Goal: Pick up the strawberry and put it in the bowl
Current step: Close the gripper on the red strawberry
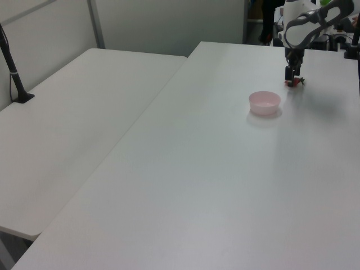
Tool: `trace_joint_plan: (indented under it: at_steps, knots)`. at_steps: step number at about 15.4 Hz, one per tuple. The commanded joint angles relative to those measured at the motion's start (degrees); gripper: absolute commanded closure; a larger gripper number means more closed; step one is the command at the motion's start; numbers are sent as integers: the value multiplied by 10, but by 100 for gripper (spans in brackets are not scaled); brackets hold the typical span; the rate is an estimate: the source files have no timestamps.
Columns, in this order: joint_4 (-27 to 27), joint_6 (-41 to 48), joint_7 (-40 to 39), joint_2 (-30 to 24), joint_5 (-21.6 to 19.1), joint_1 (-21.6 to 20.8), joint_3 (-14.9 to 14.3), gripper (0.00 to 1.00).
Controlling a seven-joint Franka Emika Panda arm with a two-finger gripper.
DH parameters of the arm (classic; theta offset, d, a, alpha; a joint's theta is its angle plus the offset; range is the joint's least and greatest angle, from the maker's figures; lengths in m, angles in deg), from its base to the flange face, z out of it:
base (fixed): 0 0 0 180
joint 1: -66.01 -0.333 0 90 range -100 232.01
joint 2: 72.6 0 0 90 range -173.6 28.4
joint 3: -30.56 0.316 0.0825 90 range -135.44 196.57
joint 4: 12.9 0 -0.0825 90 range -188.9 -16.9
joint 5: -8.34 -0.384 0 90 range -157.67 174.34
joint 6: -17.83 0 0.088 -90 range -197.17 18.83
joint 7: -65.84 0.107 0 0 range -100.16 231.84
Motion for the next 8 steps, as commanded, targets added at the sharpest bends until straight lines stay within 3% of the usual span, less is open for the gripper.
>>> trace_joint_plan:
  at_steps: [1,2,4,8]
  knots:
    - [9,-8,28,7,-9,5,6,47]
    - [10,-7,28,7,-9,5,10,55]
    - [11,-4,28,4,-9,5,12,61]
    - [11,5,27,-5,-9,5,21,64]
